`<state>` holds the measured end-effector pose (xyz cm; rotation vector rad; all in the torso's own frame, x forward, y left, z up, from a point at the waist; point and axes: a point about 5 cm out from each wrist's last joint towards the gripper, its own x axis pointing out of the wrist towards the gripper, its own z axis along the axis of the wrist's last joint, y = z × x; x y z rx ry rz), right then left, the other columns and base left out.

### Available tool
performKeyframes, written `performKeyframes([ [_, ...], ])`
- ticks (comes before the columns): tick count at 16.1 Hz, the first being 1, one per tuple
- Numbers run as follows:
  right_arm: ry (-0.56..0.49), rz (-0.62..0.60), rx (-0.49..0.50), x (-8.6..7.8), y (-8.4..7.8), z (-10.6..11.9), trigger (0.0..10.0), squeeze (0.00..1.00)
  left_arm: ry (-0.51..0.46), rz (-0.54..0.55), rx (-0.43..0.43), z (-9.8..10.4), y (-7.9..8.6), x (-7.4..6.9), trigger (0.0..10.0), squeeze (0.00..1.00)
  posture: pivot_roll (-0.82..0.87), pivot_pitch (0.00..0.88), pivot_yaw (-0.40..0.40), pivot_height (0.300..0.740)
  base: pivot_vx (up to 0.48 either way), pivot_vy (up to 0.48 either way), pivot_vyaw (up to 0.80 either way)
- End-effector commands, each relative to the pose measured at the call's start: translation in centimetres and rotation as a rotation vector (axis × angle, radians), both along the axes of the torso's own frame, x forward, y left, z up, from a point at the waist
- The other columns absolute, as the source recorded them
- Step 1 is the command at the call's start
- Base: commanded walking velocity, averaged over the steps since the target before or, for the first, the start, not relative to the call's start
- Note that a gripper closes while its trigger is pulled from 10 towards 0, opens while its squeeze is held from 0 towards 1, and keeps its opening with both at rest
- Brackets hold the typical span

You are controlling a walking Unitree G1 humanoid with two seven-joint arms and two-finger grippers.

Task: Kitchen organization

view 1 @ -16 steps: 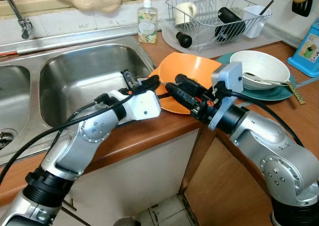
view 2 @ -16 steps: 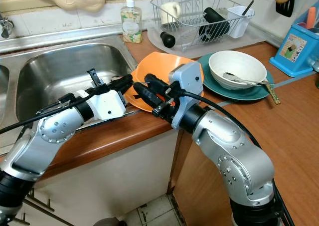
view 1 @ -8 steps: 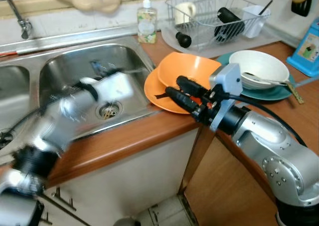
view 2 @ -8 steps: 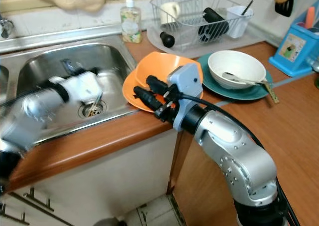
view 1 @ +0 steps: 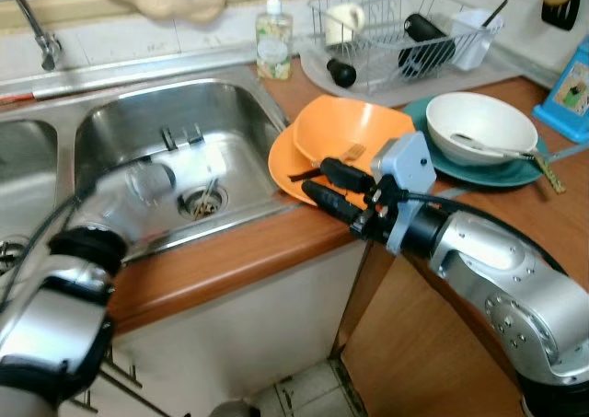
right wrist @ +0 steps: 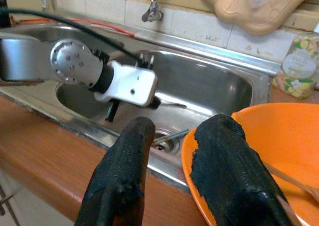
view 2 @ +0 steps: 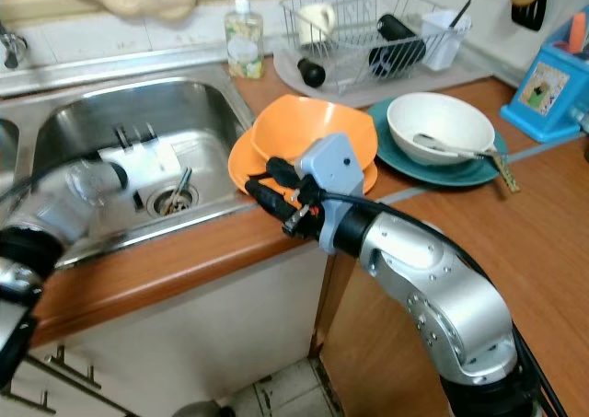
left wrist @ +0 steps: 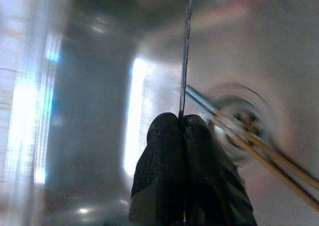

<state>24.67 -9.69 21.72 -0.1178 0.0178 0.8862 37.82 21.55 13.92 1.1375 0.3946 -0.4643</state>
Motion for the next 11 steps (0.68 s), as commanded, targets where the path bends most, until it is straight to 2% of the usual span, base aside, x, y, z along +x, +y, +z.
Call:
performKeyframes([
  [1,-0.021,0.025,-0.021,-0.40,0.14,0.18,10.0,0.00,0.009,0.001,0.013,0.41,0.06,0.32,10.0,0.01,-0.06,0.000,0.042,0.740,0.000,0.000,0.00],
  [2,-0.019,0.029,-0.035,-0.49,0.10,0.07,10.0,0.00,0.019,0.007,0.016,0.28,0.08,0.36,10.0,0.92,-0.06,0.000,0.045,0.740,0.000,0.000,0.00],
  [3,-0.019,0.031,-0.044,-0.51,0.07,0.00,10.0,0.00,0.026,0.008,0.019,0.26,0.09,0.47,10.0,1.00,-0.07,0.000,0.045,0.740,0.000,0.000,0.00],
  [10,-0.020,0.013,-0.068,-0.36,-0.18,-0.25,10.0,0.00,0.045,0.009,-0.003,0.05,0.26,0.51,10.0,1.00,-0.07,0.000,0.036,0.740,0.000,0.000,0.00],
  [11,-0.038,-0.046,-0.049,0.12,-0.47,-0.09,10.0,0.00,-0.001,0.025,-0.046,0.37,0.20,0.65,10.0,1.00,-0.07,0.000,0.036,0.740,0.000,0.000,0.00],
])
